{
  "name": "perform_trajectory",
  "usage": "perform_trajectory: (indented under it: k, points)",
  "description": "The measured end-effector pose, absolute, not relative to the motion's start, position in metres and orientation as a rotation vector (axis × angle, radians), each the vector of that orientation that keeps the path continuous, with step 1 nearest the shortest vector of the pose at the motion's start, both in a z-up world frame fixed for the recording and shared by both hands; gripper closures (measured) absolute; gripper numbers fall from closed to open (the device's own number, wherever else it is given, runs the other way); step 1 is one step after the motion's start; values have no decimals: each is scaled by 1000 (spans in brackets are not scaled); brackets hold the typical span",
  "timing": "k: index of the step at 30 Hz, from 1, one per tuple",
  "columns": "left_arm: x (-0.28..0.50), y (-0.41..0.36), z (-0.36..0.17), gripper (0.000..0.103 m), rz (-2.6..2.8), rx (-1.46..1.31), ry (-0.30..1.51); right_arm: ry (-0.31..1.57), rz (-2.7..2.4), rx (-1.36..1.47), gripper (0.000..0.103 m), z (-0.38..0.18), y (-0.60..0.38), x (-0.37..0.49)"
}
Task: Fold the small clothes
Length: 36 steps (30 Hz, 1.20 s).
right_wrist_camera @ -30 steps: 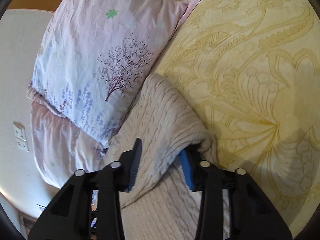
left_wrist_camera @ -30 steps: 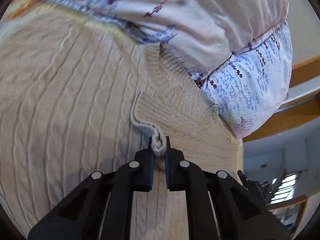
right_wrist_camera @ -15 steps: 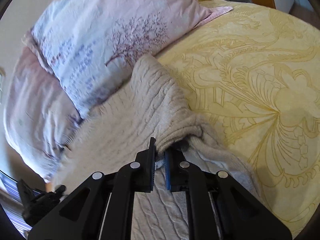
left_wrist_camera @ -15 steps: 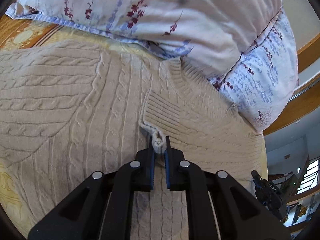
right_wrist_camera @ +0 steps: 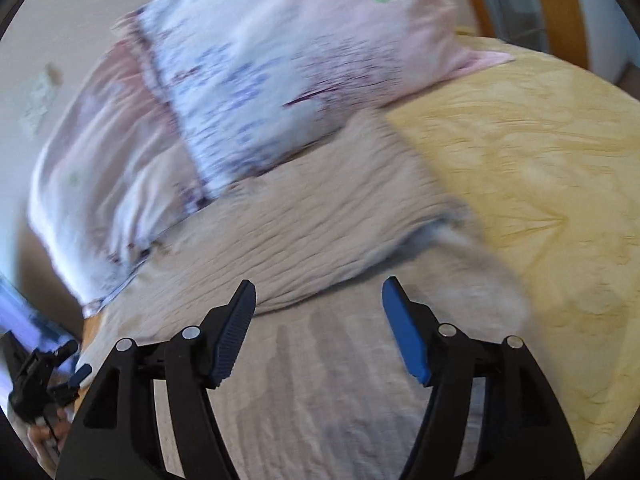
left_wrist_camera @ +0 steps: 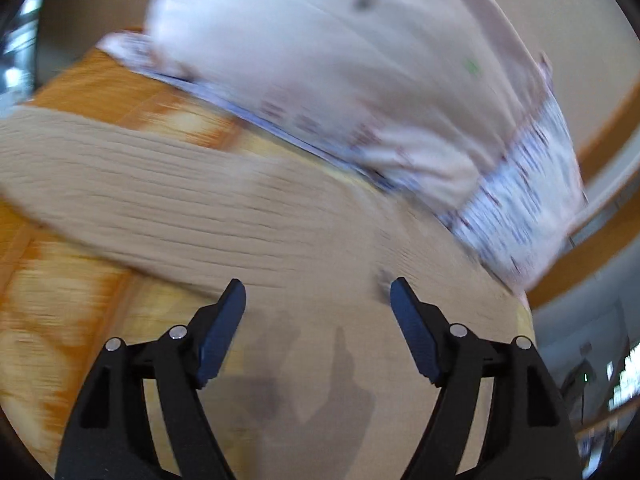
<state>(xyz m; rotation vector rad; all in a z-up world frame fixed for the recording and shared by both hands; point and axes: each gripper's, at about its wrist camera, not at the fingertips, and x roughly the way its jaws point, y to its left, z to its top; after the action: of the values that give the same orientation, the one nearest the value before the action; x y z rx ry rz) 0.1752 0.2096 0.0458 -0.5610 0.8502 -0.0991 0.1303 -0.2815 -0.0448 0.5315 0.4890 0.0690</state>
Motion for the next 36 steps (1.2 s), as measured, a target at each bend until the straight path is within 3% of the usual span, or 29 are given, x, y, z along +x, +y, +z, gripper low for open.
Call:
perform_trajectory:
  k: [7,12,19,22,24,29,36]
  points:
    - [149,318,27,41,140,-803,794,516,147,535,35,-46,-276,132]
    - [141,359,6,52,206,-1015,762,518,156,528,34,-47,-275,132]
    - [140,393,-2,58,261,-1169,664,522,165,525,33,-48,-274,132]
    - [142,408,-5,74,297,-1186,655,523,174,526,33,-48,-274,132]
    - [145,414,-8,94,316,-1181,675,523,179,526,33,-48,-273,131]
    - [145,412,1,97,308,-1166,646,521,193,531,32,-48,-273,130]
    - [169,336,74,98,82,-984,574,515,218,533,32,-47,-271,129]
